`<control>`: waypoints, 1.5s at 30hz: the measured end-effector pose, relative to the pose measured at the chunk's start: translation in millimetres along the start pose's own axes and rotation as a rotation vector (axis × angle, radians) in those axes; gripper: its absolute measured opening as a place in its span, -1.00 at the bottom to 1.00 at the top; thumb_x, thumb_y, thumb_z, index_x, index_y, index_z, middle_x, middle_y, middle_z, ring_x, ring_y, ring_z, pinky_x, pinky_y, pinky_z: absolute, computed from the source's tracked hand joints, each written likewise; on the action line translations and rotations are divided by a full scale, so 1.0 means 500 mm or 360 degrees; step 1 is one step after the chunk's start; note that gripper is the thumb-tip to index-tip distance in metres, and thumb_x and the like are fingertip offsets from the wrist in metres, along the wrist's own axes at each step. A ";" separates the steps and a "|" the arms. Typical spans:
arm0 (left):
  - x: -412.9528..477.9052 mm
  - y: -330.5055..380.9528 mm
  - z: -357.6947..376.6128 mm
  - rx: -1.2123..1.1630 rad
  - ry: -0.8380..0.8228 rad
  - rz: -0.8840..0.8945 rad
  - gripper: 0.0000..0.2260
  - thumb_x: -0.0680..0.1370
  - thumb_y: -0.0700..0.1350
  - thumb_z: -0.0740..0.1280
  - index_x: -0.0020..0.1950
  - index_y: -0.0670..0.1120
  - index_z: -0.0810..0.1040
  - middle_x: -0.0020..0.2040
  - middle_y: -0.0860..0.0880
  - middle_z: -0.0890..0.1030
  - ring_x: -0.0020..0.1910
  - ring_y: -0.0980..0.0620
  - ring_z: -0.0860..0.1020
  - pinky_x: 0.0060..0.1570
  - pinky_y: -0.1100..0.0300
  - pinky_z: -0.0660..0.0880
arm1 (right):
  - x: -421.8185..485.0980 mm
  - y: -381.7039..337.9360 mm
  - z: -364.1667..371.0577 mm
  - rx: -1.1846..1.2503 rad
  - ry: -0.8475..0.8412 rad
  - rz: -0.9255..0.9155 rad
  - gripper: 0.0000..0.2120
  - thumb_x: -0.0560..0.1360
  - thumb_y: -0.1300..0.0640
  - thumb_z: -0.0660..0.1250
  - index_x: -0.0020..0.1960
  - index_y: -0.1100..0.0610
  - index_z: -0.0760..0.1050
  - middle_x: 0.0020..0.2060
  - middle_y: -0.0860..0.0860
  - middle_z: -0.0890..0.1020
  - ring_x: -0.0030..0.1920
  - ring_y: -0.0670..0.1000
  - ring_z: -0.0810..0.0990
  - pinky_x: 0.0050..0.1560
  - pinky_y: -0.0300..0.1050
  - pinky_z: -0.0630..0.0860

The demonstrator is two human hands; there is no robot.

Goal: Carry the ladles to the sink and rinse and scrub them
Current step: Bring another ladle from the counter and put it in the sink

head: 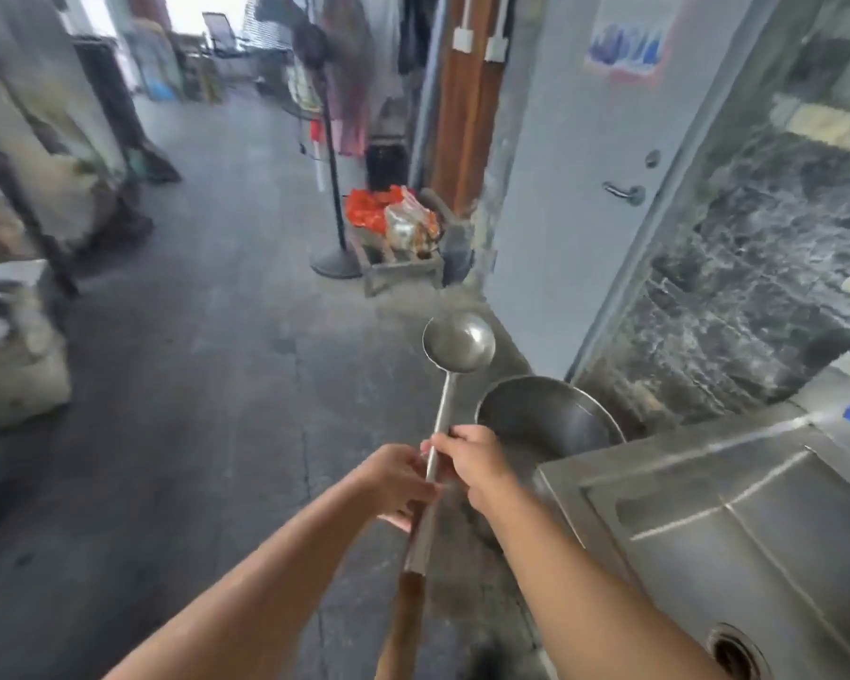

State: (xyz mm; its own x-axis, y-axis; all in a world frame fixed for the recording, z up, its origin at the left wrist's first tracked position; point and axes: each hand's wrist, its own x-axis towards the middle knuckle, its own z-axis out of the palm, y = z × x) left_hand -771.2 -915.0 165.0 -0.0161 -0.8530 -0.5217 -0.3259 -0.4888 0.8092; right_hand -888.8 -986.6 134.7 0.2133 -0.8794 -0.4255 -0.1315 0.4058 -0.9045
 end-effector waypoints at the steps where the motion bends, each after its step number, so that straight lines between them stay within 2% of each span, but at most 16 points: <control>1: -0.037 -0.037 -0.053 -0.0078 0.0062 -0.0035 -0.87 0.53 -0.30 0.35 0.04 -0.14 0.55 -0.18 -0.17 0.51 -0.40 0.06 0.54 -0.26 0.08 0.64 | -0.009 -0.003 0.075 -0.0067 -0.0099 -0.0016 -0.90 0.53 0.39 0.30 -0.05 0.40 0.59 -0.35 0.13 0.63 -0.50 -0.08 0.60 -0.47 -0.25 0.54; 3: -0.116 -0.115 -0.154 -0.0234 0.0240 -0.0081 -0.92 0.52 -0.26 0.38 0.00 -0.15 0.56 -0.18 -0.18 0.50 -0.36 0.03 0.53 -0.16 0.00 0.65 | -0.031 -0.007 0.226 -0.0185 -0.0328 -0.0050 -0.89 0.53 0.40 0.29 -0.11 0.37 0.59 -0.35 0.14 0.62 -0.52 -0.09 0.59 -0.49 -0.27 0.52; 7: -0.283 -0.280 -0.334 -0.0640 0.0660 -0.0131 -0.94 0.49 -0.20 0.45 -0.08 -0.12 0.60 -0.25 -0.11 0.55 -0.34 0.02 0.56 -0.30 0.15 0.61 | -0.093 -0.004 0.536 -0.0409 -0.0788 -0.0093 -0.80 0.52 0.39 0.29 -0.26 0.28 0.57 -0.37 0.13 0.63 -0.51 -0.10 0.61 -0.47 -0.27 0.53; 10: -0.395 -0.396 -0.435 -0.0876 0.0896 -0.0173 -0.86 0.48 -0.19 0.45 0.00 -0.15 0.58 -0.26 -0.07 0.61 -0.30 0.01 0.61 -0.28 0.15 0.60 | -0.145 0.016 0.740 -0.0544 -0.1100 -0.0104 -0.85 0.52 0.37 0.30 -0.20 0.30 0.59 -0.34 0.13 0.65 -0.46 -0.07 0.62 -0.46 -0.26 0.53; 14: -0.534 -0.525 -0.540 -0.1179 0.1215 -0.0183 -0.83 0.50 -0.19 0.44 0.05 -0.19 0.55 -0.30 -0.01 0.65 -0.32 0.03 0.66 -0.26 0.16 0.61 | -0.205 0.048 0.991 -0.0659 -0.1538 -0.0064 -0.93 0.53 0.34 0.34 -0.06 0.34 0.59 -0.24 0.17 0.69 -0.28 0.05 0.68 -0.27 -0.16 0.62; 18: -0.660 -0.636 -0.626 -0.1314 0.1587 -0.0345 -0.70 0.49 -0.16 0.46 0.15 -0.25 0.52 -0.21 -0.07 0.69 -0.22 -0.03 0.71 -0.19 0.11 0.64 | -0.285 0.087 1.223 -0.0815 -0.1958 -0.0103 -0.86 0.51 0.30 0.37 0.02 0.37 0.59 -0.18 0.18 0.71 -0.18 0.10 0.70 -0.05 0.02 0.67; 21: -0.753 -0.719 -0.683 -0.1434 0.1855 -0.0413 -0.70 0.48 -0.14 0.48 0.15 -0.22 0.53 -0.10 -0.14 0.69 -0.13 -0.08 0.72 -0.13 0.07 0.66 | -0.361 0.122 1.394 -0.0962 -0.2316 -0.0122 -0.86 0.49 0.28 0.41 0.01 0.33 0.60 -0.16 0.20 0.71 -0.14 0.12 0.71 0.04 0.09 0.67; 25: -0.859 -0.793 -0.724 -0.1540 0.2118 -0.0437 -0.74 0.50 -0.14 0.47 0.14 -0.19 0.55 -0.04 -0.18 0.66 -0.14 -0.04 0.70 -0.10 0.05 0.67 | -0.471 0.160 1.548 -0.1140 -0.2592 -0.0221 -0.92 0.47 0.18 0.44 -0.07 0.18 0.66 -0.13 0.14 0.72 -0.08 0.12 0.73 0.06 0.09 0.67; 29: -0.962 -0.881 -0.767 -0.1680 0.2340 -0.0408 -0.76 0.51 -0.14 0.45 0.15 -0.13 0.57 -0.02 -0.16 0.63 -0.17 -0.01 0.68 -0.07 0.06 0.66 | -0.587 0.223 1.691 -0.1264 -0.2752 -0.0188 -0.89 0.48 0.14 0.44 -0.02 0.15 0.66 -0.11 0.09 0.72 -0.07 0.08 0.73 0.04 -0.01 0.67; 31: -1.014 -0.943 -0.799 -0.1756 0.2430 -0.0376 -0.76 0.52 -0.15 0.45 0.16 -0.14 0.57 -0.06 -0.11 0.61 -0.22 0.04 0.66 -0.09 0.08 0.65 | -0.647 0.262 1.774 -0.1298 -0.2779 -0.0097 -0.89 0.50 0.19 0.43 0.00 0.19 0.64 -0.09 0.14 0.72 -0.08 0.10 0.74 0.05 0.00 0.67; 35: -1.115 -1.092 -0.876 -0.1842 0.2551 -0.0425 -0.76 0.52 -0.17 0.43 0.16 -0.17 0.54 -0.05 -0.12 0.59 -0.16 -0.02 0.63 -0.07 0.05 0.66 | -0.752 0.341 1.931 -0.1307 -0.2731 -0.0058 -0.96 0.52 0.27 0.39 -0.04 0.22 0.60 -0.05 0.23 0.69 -0.05 0.20 0.71 0.01 0.01 0.67; 38: -1.183 -1.213 -0.937 -0.1880 0.2548 -0.0539 -0.79 0.51 -0.21 0.44 0.11 -0.19 0.54 -0.02 -0.19 0.62 -0.12 -0.10 0.67 -0.03 -0.05 0.67 | -0.814 0.400 2.044 -0.1408 -0.2653 -0.0064 -0.90 0.52 0.31 0.36 0.02 0.31 0.58 -0.15 0.18 0.63 -0.16 0.12 0.65 -0.14 -0.07 0.64; 40: -1.210 -1.266 -0.963 -0.1906 0.2518 -0.0581 -0.79 0.50 -0.23 0.44 0.11 -0.21 0.54 -0.01 -0.21 0.64 -0.12 -0.12 0.69 -0.07 -0.05 0.67 | -0.838 0.423 2.094 -0.1526 -0.2610 -0.0129 -0.98 0.51 0.33 0.37 -0.08 0.31 0.56 -0.18 0.17 0.60 -0.19 0.11 0.63 -0.23 -0.13 0.64; 42: -1.237 -1.325 -0.995 -0.1953 0.2482 -0.0612 -0.79 0.50 -0.23 0.43 0.10 -0.22 0.54 -0.03 -0.22 0.65 -0.16 -0.11 0.70 -0.15 0.00 0.68 | -0.859 0.455 2.152 -0.1585 -0.2592 -0.0137 -0.96 0.51 0.35 0.36 -0.12 0.31 0.53 -0.22 0.18 0.57 -0.22 0.11 0.61 -0.25 -0.15 0.61; 45: -1.259 -1.406 -1.038 -0.2023 0.2425 -0.0678 -0.80 0.49 -0.24 0.43 0.07 -0.26 0.53 -0.15 -0.18 0.64 -0.29 -0.01 0.69 -0.28 0.09 0.65 | -0.872 0.504 2.229 -0.1678 -0.2554 -0.0124 -0.95 0.52 0.34 0.34 -0.06 0.32 0.58 -0.28 0.15 0.56 -0.26 0.10 0.58 -0.19 -0.11 0.61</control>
State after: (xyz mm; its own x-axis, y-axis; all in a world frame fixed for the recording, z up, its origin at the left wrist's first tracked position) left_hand -41.3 -129.3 64.7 0.7373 0.2299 -0.6352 0.6331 0.0926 0.7685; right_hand 64.0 -223.7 59.7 0.7251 0.3833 -0.5721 -0.3935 -0.4511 -0.8010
